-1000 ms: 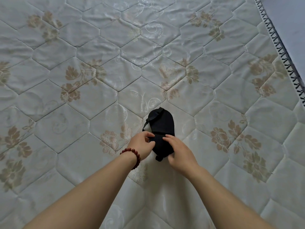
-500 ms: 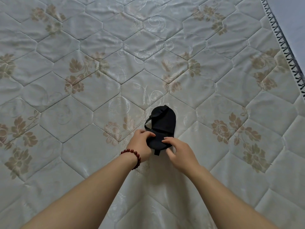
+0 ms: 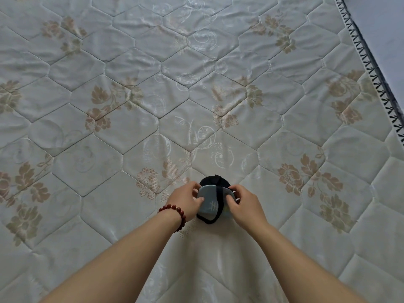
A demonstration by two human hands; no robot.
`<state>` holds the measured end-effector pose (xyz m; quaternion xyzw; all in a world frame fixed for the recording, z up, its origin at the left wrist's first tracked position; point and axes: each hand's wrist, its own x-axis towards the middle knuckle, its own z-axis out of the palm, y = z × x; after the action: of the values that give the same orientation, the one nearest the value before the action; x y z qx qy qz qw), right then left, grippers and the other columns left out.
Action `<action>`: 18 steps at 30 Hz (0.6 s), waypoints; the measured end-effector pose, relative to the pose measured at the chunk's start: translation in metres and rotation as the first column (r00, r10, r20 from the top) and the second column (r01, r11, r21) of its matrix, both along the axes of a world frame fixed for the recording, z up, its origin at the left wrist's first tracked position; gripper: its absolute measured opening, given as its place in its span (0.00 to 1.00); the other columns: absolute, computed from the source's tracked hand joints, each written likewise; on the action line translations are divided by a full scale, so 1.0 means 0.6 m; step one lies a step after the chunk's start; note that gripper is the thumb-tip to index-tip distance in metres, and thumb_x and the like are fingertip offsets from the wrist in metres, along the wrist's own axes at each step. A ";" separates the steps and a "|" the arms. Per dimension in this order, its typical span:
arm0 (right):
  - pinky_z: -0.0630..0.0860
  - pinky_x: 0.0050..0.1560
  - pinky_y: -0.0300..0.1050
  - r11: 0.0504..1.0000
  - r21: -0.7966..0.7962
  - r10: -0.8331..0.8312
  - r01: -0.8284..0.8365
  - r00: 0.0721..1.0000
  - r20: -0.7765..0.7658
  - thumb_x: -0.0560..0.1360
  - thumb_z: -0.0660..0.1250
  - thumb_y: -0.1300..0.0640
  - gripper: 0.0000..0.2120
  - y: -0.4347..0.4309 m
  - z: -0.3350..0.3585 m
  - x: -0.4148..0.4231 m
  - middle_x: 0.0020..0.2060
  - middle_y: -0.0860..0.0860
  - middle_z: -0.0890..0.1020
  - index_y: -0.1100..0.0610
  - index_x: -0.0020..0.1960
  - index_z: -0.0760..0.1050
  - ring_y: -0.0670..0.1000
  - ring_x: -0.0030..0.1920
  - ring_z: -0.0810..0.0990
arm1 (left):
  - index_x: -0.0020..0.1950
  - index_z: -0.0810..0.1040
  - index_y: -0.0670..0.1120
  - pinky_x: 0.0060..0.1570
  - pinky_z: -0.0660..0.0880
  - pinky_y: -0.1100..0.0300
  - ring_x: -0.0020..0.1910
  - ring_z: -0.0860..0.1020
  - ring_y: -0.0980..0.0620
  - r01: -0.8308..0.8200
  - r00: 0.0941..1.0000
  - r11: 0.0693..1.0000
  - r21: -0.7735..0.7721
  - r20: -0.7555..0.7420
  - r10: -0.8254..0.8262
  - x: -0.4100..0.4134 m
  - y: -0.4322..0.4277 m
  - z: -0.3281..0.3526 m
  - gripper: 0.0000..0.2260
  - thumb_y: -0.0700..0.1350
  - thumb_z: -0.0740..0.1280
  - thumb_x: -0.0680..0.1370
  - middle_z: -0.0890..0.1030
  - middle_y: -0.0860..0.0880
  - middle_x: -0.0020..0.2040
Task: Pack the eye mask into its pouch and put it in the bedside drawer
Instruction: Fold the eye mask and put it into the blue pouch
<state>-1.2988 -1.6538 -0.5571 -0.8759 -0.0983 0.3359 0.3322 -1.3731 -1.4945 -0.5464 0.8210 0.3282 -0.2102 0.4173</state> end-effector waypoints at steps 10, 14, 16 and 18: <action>0.69 0.37 0.35 0.973 0.021 -0.233 0.232 0.972 0.035 0.73 0.68 0.57 0.02 0.024 -0.035 -0.001 0.40 0.46 0.79 0.52 0.45 0.76 0.48 0.42 0.78 | 0.63 0.70 0.46 0.61 0.69 0.55 0.60 0.72 0.46 -0.051 0.998 0.991 0.121 0.034 0.047 0.014 -0.023 -0.025 0.17 0.47 0.64 0.75 0.69 0.45 0.64; 0.69 0.47 0.38 0.970 -0.011 -0.240 0.243 0.963 0.120 0.72 0.70 0.58 0.07 0.035 -0.047 0.002 0.47 0.50 0.74 0.56 0.50 0.78 0.48 0.45 0.75 | 0.65 0.67 0.46 0.56 0.70 0.56 0.58 0.74 0.46 -0.038 0.999 0.995 0.090 -0.005 0.038 0.023 -0.025 -0.029 0.20 0.41 0.64 0.74 0.68 0.44 0.65; 0.69 0.48 0.38 0.967 -0.016 -0.251 0.254 0.961 0.114 0.71 0.70 0.58 0.08 0.035 -0.049 0.003 0.48 0.51 0.75 0.57 0.50 0.78 0.48 0.45 0.75 | 0.66 0.66 0.47 0.52 0.71 0.57 0.56 0.74 0.45 -0.031 0.998 0.998 0.062 -0.047 0.034 0.024 -0.023 -0.031 0.22 0.37 0.63 0.72 0.70 0.44 0.63; 0.71 0.48 0.39 0.964 -0.015 -0.265 0.267 0.961 0.079 0.71 0.70 0.59 0.08 0.034 -0.050 0.006 0.49 0.52 0.77 0.57 0.50 0.78 0.49 0.45 0.76 | 0.65 0.64 0.47 0.47 0.72 0.58 0.52 0.76 0.44 -0.022 0.994 0.999 0.042 -0.102 0.026 0.024 -0.019 -0.034 0.23 0.35 0.62 0.71 0.74 0.43 0.58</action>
<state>-1.2953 -1.6334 -0.5869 -0.8975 0.0116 0.2557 0.3591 -1.3587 -1.5061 -0.5670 0.8134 0.3630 -0.2403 0.3857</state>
